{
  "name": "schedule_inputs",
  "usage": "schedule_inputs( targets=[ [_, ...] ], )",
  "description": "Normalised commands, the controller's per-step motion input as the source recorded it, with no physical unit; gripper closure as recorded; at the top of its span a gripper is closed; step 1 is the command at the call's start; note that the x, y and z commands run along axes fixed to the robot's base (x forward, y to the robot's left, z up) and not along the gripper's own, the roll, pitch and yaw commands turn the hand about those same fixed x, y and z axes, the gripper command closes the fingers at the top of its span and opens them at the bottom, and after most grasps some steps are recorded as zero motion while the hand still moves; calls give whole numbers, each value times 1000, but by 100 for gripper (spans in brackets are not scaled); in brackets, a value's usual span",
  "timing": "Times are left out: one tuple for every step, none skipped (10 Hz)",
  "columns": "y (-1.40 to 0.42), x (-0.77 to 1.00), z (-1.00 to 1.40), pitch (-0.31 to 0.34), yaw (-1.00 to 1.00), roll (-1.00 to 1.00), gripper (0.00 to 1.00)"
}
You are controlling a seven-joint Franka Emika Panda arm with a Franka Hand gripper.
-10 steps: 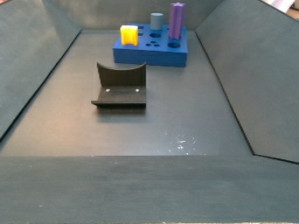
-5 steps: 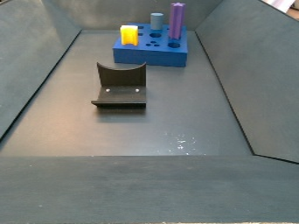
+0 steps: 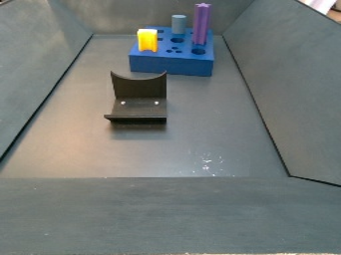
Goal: Pick up the double-square object. Move up. Place the double-square object on the fixture. Regrasp the double-square object. Move to above the board. Insert the double-square object.
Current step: Insert the double-square object.
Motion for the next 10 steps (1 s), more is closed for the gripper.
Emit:
schedule_inputs(
  targets=[
    [0, 0, 0, 0, -1000, 0, 100],
    [0, 0, 0, 0, -1000, 0, 100],
    [0, 0, 71, 0, -1000, -9, 100],
    [0, 100, 294, 0, -957, -93, 100],
    [0, 91, 300, 0, -963, -99, 100],
    [0, 157, 357, 0, -917, -130, 100],
    [0, 171, 283, 0, -917, -119, 100],
    [0, 51, 63, 0, -1000, -27, 100],
    [0, 206, 57, 0, -883, -29, 100],
    [0, 226, 94, 0, -874, -46, 100]
  ],
)
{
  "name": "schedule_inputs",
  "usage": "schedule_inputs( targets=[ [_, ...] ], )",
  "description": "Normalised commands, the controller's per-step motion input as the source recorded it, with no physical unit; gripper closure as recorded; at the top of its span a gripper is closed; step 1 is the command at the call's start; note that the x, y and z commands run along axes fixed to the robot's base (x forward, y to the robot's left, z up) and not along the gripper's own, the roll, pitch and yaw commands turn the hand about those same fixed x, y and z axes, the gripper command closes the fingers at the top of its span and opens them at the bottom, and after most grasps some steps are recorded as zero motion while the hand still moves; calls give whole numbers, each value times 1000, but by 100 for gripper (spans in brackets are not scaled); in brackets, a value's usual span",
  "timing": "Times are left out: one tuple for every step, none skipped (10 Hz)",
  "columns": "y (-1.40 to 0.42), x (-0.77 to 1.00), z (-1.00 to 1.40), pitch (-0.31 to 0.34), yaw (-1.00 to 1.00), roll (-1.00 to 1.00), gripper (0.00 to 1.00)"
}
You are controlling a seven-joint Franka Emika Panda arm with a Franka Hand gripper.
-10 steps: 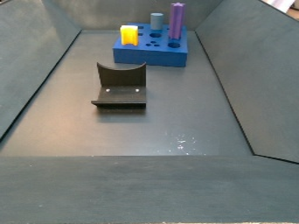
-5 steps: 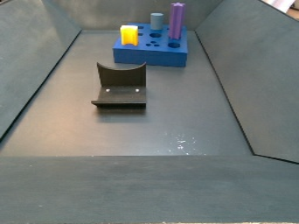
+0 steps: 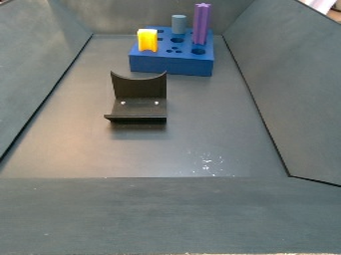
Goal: Pick up the double-square object. Move up. Place the double-square object on the fixture. Regrasp the double-square object. Move to above the board. Insert the double-square object.
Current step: Insert the double-square object.
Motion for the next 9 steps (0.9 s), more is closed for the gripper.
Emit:
schedule_inputs(
  targets=[
    [0, 286, 94, 0, -823, -47, 100],
    [0, 209, 71, 0, -891, -47, 100],
    [0, 69, 0, -10, -1000, -16, 100],
    [0, 14, 0, -31, -1000, 0, 100],
    [0, 6, 0, -44, -1000, 0, 100],
    [0, 3, -29, -46, -1000, 0, 100],
    [-17, 23, -229, -60, -1000, 0, 100],
    [-71, 506, -114, -47, -557, -81, 100],
    [-106, 17, -246, 0, 23, 0, 100]
  ],
)
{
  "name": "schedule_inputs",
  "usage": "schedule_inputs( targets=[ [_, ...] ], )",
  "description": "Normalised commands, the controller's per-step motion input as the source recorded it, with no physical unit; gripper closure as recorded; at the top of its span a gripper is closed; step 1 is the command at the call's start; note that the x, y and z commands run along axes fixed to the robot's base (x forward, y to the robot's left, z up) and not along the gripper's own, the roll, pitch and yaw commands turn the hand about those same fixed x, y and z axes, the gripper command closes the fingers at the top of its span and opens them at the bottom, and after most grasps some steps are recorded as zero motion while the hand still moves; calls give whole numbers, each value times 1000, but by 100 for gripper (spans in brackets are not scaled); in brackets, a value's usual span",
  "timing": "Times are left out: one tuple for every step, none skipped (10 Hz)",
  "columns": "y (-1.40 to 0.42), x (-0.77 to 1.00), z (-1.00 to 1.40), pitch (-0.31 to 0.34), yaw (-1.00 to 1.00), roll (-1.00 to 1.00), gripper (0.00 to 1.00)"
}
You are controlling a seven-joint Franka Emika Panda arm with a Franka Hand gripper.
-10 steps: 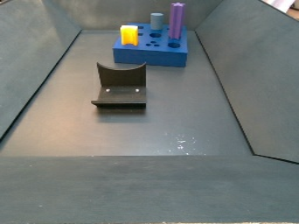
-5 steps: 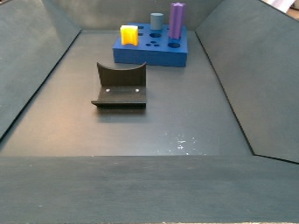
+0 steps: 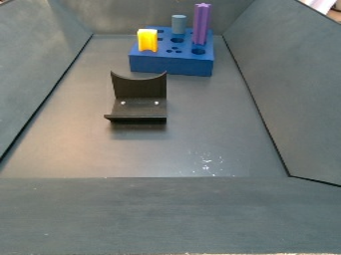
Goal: Pick up the double-square object. Move up. Place the double-square object on the fixture. Regrasp the double-square object. Move to above the board. Insert the double-square object.
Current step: Insert the double-square object.
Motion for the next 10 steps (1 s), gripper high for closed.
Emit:
schedule_inputs(
  targets=[
    [-411, 817, -789, 0, -69, 0, 100],
    [-240, 920, -974, 0, -94, -1, 100],
    [-169, 963, -983, 0, -77, -11, 100],
    [-77, 1000, -977, 10, -9, -37, 100],
    [-37, 1000, -911, 51, 0, -47, 100],
    [-14, 920, -880, 156, 191, -34, 100],
    [0, 369, -363, 206, 120, -113, 100],
    [-9, 0, 0, 0, 0, 24, 100],
    [0, -20, -420, 0, 0, 180, 100],
    [-189, 611, -823, 24, -329, 170, 100]
  ],
)
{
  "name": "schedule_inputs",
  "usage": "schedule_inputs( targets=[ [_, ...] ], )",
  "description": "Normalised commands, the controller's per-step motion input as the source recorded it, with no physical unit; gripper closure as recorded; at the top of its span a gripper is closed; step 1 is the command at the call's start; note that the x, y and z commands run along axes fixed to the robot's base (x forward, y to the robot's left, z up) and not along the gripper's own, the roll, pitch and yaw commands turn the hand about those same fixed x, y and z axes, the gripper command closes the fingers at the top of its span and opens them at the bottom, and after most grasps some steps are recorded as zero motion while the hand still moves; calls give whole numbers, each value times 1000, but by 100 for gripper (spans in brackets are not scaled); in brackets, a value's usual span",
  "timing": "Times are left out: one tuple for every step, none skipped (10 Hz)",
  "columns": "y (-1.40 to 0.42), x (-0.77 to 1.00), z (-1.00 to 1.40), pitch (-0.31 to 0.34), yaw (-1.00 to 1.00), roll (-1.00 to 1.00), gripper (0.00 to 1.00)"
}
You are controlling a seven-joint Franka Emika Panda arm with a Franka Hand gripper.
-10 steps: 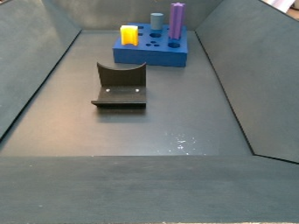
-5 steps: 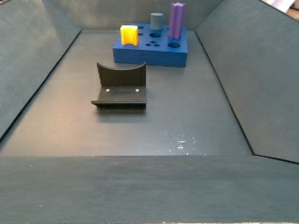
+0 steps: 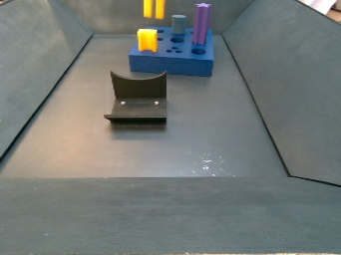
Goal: Pick up the double-square object. Move up. Place the double-square object on the fixture. Regrasp the double-square object. Move to above the board. Insert the double-square object.
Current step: Insert the double-square object.
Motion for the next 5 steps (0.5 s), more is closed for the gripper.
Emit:
schedule_inputs(
  targets=[
    [-194, 571, -823, 0, -391, 144, 100],
    [-31, 403, -283, 0, -249, -10, 100],
    [0, 0, -34, 0, 0, 10, 100],
    [-306, 20, -626, 0, -29, 107, 100],
    [-474, 0, -803, 60, 0, 116, 100]
  ],
)
